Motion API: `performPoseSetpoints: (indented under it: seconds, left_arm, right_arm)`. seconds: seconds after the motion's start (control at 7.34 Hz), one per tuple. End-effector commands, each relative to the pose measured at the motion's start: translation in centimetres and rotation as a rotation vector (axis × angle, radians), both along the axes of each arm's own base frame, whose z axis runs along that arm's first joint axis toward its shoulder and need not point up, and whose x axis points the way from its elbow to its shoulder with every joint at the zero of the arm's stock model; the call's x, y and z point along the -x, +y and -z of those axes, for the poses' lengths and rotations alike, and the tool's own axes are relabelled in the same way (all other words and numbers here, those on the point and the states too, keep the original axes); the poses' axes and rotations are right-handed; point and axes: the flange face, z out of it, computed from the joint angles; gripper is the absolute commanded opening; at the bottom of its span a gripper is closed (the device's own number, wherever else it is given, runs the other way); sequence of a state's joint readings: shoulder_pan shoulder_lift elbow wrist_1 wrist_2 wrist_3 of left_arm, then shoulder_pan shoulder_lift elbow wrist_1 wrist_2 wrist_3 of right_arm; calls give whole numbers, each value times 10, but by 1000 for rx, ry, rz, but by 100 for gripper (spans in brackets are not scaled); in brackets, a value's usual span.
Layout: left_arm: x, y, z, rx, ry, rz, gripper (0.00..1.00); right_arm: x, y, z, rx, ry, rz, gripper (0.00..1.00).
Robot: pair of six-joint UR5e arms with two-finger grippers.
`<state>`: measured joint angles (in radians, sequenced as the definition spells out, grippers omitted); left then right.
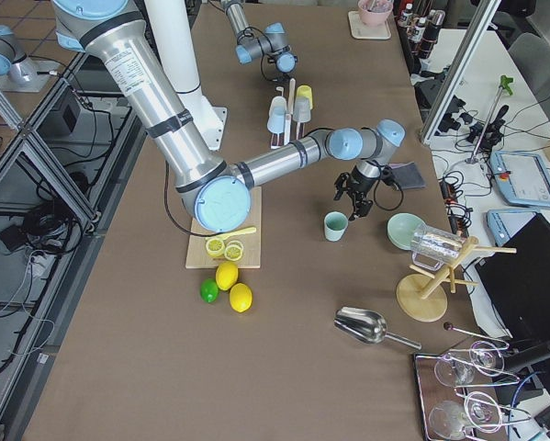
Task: Place cup on cup holder
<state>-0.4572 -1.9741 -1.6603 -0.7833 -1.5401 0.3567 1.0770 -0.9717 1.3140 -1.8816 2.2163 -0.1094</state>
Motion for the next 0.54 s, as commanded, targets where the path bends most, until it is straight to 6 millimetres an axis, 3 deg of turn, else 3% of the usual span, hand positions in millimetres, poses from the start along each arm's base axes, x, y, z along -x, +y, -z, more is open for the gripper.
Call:
performPoseSetpoints:
  seconds: [0.0, 0.27, 0.41]
  left_arm:
    - [4, 2, -17, 2, -7, -1, 98]
    - [10, 3, -27, -9, 1, -3, 98]
    - [16, 3, -29, -10, -1, 1, 97]
  right_arm:
    - [5, -30, -2, 55, 33, 44, 97]
    - [8, -26, -27, 114, 59, 120, 99]
    - [16, -22, -23, 154, 88, 141, 99]
